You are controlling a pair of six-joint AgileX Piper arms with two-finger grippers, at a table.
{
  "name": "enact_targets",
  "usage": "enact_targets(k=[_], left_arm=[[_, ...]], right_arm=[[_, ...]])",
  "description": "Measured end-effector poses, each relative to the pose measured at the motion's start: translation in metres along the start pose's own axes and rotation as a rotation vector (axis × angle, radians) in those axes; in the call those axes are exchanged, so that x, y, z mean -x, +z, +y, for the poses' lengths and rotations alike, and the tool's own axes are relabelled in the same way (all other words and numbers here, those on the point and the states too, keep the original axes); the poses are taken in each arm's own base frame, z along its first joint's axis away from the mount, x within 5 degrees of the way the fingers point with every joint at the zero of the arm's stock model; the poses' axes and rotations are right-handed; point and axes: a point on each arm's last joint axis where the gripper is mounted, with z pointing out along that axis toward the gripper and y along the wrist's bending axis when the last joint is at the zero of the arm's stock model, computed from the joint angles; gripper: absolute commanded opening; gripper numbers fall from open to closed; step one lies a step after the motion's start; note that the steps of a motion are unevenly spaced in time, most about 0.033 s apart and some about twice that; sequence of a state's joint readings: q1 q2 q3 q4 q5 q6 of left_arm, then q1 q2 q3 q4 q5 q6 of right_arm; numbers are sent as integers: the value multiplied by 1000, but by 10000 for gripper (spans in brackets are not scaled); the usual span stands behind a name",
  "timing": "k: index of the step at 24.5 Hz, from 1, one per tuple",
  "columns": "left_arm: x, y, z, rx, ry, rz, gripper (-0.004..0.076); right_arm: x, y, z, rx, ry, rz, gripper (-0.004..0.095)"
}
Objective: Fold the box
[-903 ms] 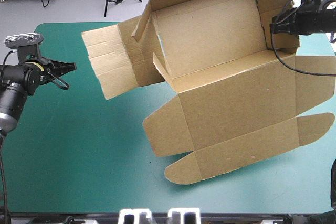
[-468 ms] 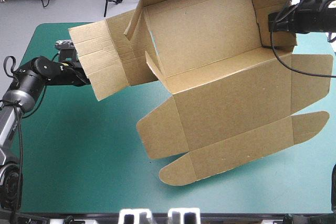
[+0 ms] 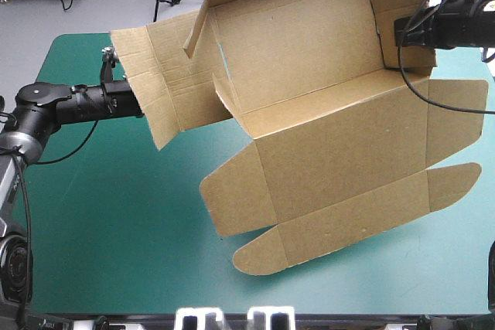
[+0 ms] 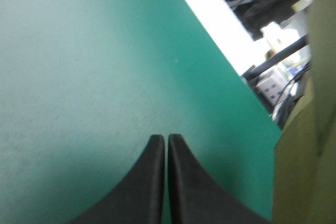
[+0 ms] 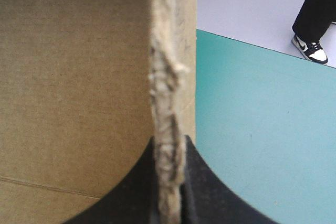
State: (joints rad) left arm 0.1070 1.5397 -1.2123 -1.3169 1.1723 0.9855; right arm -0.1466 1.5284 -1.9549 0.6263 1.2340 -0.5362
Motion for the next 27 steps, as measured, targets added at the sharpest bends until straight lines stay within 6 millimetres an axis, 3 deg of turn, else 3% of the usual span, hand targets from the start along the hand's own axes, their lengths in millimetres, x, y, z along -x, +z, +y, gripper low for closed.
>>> enact_targets(k=[5,13,17,21,27], left_arm=[[9,-2,-7,-84,-44,-95,37],[10,0,-9,-106,-105,-108,220],[9,4,-13,-119,-106,-97,272],[8,19,-28,-184,-105,-83,295],[7,24,-35,-212,-95,-82,444]], right_arm=[[-1,4,-2,0,4,8,-18],[-6,18,-14,-24,15,56,-17],[-8,29,-18,-11,26,78,-18],[-10,45,-10,0,23,123,-18],[-10,62,2,-66,-14,167,-18]])
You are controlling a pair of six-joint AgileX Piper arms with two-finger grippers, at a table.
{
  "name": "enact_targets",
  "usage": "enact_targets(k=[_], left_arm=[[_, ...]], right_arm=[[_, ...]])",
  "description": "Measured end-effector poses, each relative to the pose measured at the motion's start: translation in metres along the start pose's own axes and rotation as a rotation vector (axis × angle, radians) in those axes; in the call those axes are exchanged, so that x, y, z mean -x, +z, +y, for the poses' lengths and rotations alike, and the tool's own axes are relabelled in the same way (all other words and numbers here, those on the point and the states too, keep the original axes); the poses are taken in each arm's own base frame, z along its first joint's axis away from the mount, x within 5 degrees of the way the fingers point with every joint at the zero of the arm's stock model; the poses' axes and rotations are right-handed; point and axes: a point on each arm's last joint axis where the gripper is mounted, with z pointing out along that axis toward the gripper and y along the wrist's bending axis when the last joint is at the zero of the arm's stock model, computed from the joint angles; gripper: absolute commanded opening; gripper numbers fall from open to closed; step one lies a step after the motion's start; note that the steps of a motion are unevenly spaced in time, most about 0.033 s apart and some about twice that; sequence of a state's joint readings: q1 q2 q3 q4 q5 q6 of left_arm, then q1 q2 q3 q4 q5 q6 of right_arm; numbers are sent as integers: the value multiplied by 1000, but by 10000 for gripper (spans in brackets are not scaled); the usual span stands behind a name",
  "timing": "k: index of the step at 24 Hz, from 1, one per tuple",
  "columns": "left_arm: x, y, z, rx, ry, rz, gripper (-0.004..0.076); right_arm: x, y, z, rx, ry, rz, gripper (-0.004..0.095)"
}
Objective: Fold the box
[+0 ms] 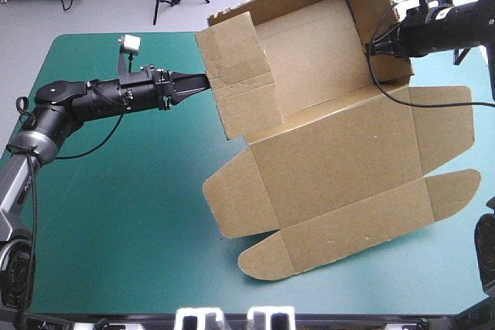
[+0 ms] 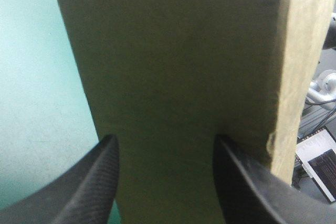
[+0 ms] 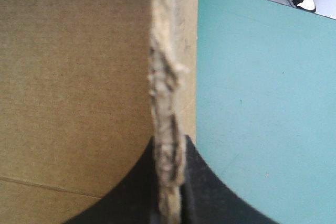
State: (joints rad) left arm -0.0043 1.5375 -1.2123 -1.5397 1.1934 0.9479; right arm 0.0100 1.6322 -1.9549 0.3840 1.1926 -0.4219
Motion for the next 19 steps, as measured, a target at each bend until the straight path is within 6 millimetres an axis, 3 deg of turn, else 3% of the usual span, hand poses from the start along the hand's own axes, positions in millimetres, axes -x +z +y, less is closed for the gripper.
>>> enact_targets(k=[11,19], left_arm=[[3,-10,-30,-25,69,-34,447],[-3,-9,-28,16,108,24,447]], right_arm=[[4,36,16,15,6,25,-18],[9,39,24,11,-6,-3,-18]])
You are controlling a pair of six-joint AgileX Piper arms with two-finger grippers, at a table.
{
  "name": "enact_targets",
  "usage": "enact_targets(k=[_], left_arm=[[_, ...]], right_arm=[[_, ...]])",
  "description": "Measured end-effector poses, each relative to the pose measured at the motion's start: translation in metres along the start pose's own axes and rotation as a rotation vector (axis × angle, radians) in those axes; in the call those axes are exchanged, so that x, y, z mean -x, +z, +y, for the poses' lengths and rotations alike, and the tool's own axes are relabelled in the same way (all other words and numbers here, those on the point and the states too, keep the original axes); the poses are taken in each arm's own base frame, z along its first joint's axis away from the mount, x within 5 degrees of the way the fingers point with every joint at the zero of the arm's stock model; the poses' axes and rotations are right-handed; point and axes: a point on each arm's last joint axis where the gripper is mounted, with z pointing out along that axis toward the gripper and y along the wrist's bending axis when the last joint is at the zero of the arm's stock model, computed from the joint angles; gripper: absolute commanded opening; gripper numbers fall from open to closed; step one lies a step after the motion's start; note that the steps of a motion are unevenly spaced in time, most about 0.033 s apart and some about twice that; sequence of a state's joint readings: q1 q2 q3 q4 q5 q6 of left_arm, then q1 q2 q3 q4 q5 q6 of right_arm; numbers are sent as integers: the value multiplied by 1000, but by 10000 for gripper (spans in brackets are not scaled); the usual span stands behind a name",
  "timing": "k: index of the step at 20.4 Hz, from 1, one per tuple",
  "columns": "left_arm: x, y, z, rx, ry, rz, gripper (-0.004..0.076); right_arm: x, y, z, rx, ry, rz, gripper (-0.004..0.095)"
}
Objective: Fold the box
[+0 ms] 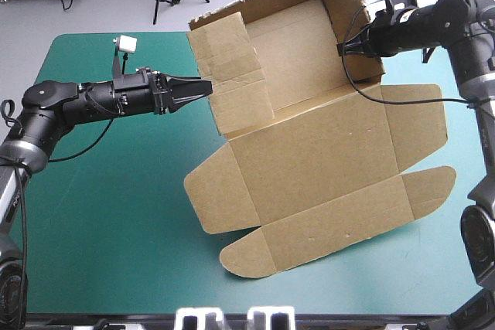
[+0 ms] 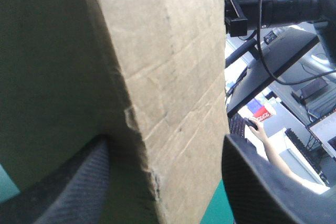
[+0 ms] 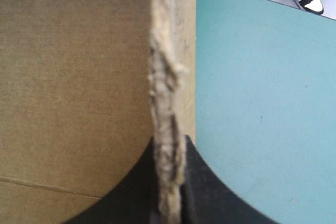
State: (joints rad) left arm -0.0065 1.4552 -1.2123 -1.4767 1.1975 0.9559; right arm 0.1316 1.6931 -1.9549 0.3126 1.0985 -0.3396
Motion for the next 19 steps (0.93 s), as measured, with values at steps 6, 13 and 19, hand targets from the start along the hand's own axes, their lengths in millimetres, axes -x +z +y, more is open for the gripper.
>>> enact_targets(k=[6,13,19], left_arm=[[10,6,-9,151,106,19,444],[26,24,-30,613,232,65,442],[34,20,-23,754,31,-114,431]], right_arm=[[4,5,17,-46,-6,1,-18],[11,10,41,-20,30,-50,-17],[14,15,56,46,58,-77,-18]])
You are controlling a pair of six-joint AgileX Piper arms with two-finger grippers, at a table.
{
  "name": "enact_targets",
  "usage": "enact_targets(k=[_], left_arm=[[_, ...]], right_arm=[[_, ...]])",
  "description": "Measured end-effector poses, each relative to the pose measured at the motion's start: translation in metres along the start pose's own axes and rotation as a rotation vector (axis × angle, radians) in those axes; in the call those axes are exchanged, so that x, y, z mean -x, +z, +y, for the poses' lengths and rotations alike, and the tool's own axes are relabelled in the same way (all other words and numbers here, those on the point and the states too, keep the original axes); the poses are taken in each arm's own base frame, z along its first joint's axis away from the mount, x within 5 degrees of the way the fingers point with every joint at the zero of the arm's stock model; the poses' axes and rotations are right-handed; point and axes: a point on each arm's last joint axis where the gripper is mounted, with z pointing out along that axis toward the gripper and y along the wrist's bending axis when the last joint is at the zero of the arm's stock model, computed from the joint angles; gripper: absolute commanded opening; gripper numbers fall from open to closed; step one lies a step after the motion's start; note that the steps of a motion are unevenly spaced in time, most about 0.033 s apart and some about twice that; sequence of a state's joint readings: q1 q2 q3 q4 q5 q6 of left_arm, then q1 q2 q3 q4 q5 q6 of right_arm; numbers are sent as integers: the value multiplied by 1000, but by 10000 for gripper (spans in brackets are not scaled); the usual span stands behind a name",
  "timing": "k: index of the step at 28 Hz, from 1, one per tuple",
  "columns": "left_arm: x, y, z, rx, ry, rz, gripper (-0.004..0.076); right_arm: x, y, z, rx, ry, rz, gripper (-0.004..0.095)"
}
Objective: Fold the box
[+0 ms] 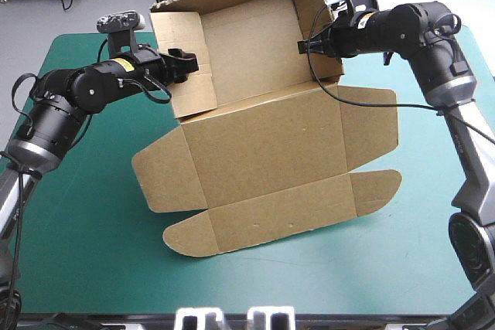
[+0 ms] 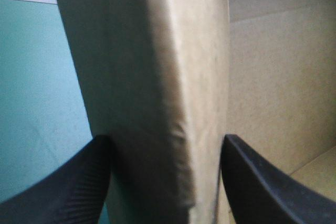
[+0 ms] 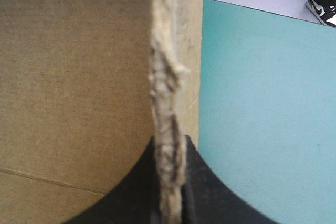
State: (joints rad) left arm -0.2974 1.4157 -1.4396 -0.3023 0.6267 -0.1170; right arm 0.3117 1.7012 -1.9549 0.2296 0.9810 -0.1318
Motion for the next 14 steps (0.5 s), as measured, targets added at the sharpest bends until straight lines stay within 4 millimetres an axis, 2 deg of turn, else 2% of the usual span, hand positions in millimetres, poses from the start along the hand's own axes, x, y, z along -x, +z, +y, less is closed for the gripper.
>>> enact_targets(k=[3,4,7,9,14], left_arm=[[3,0,-1,-15,-41,-32,305],[3,0,-1,-15,-44,-37,170],[2,2,-3,-12,-24,-35,-10],[0,6,-4,0,15,-26,-6],[-14,34,-5,25,80,58,-6]], right_arm=[[0,0,-1,-8,-5,1,-18],[0,0,-1,-12,-7,2,-18],[-3,2,-4,-32,-20,27,-18],[-6,8,-6,-36,-18,62,-17],[-19,27,-13,-64,-13,192,-17]])
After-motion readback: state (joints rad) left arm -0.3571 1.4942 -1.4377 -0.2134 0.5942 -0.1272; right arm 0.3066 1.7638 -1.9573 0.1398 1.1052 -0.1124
